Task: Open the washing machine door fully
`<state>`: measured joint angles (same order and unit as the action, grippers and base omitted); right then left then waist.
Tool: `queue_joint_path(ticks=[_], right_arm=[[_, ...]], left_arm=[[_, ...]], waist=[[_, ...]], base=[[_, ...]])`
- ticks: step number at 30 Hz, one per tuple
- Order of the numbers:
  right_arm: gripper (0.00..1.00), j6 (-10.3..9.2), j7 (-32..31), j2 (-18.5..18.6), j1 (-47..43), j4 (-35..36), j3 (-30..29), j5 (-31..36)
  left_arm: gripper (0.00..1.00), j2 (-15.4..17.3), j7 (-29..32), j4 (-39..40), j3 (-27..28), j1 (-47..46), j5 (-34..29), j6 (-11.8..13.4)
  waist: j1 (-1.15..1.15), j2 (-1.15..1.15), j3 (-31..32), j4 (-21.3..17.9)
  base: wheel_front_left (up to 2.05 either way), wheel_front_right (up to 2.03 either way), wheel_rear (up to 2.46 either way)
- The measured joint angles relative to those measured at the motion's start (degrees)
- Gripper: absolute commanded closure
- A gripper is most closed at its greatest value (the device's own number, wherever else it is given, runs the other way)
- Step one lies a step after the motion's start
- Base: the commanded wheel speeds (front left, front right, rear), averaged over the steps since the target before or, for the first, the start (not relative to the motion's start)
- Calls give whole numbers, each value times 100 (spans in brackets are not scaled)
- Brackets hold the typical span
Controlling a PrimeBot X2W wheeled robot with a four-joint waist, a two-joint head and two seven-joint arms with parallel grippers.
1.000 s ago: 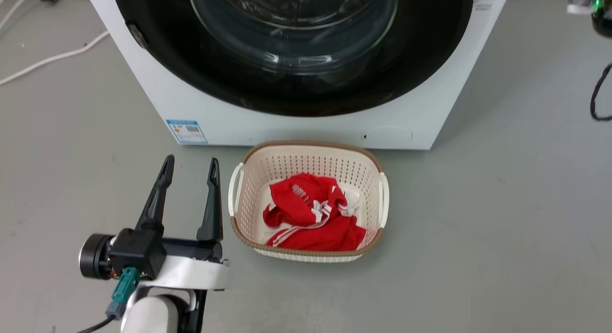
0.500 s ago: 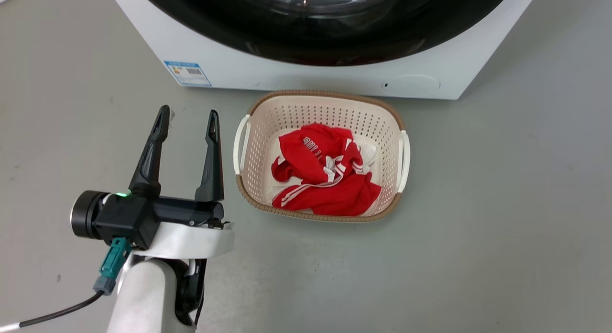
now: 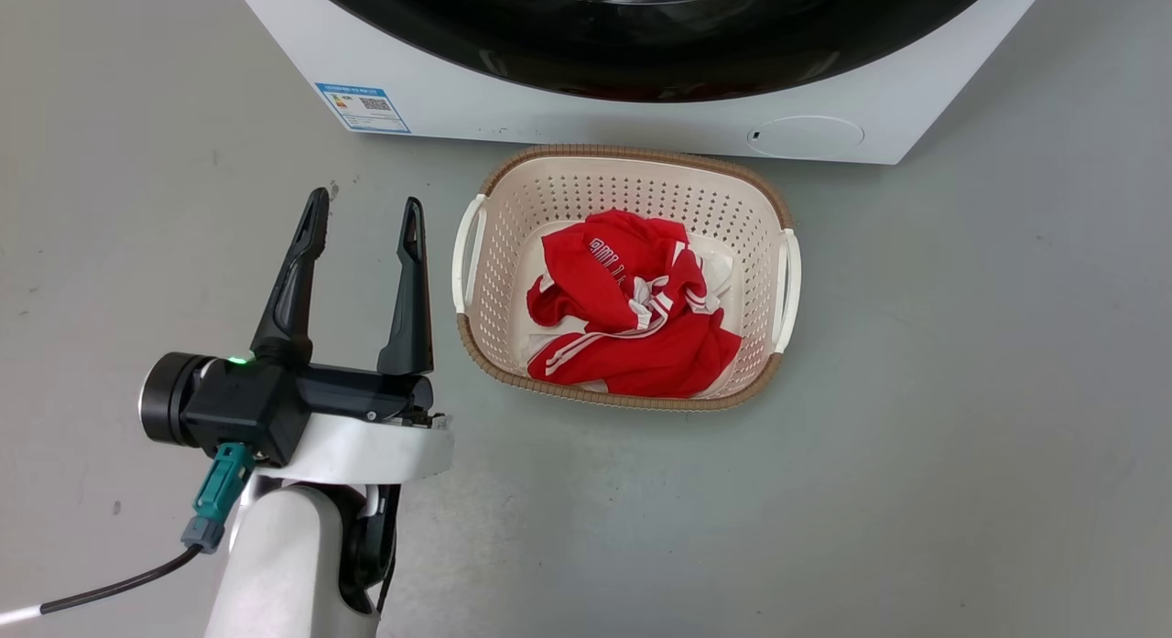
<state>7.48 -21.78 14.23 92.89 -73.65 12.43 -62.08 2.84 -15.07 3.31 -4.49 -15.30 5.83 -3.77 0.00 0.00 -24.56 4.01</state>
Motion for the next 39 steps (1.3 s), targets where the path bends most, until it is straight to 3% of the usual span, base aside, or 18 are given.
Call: queue_joint_path(ticks=[18,28,39], right_arm=[[100,-7,-324,-349,92,-10,-541,-138],[100,-7,-1512,-448,-14,182,-442,-248],[100,-7,-2832,-441,-1174,896,-382,-604]], left_arm=[[0,0,0,-65,-107,1,81,27],[0,0,0,-127,-142,18,126,44],[0,0,0,-310,-181,280,138,75]], waist=[[0,0,76,34],[0,0,235,3],[0,0,827,-12]], base=[[0,0,0],[0,0,0],[0,0,0]])
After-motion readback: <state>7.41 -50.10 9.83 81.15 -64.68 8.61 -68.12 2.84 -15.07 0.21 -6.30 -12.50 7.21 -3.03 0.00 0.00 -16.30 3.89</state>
